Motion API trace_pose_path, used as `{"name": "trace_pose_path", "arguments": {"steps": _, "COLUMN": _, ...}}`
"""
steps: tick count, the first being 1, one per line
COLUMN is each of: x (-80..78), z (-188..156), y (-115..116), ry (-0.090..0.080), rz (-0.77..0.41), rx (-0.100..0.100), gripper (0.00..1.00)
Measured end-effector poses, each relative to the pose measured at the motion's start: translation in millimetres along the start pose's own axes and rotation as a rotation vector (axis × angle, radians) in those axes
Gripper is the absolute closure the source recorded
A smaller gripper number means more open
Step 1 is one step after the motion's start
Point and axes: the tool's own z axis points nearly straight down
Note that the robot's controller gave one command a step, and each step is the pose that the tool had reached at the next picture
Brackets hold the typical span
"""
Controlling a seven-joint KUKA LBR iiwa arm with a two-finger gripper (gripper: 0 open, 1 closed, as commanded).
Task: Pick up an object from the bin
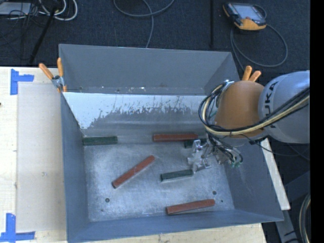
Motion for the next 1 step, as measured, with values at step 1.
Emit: {"name": "trace_pose_path", "arguments": {"steps": 1, "x": 1.7, "z": 2.2, "y": 0.7, "ry": 0.005, "rz": -0.001, "rx": -0.001, "gripper": 0.0}}
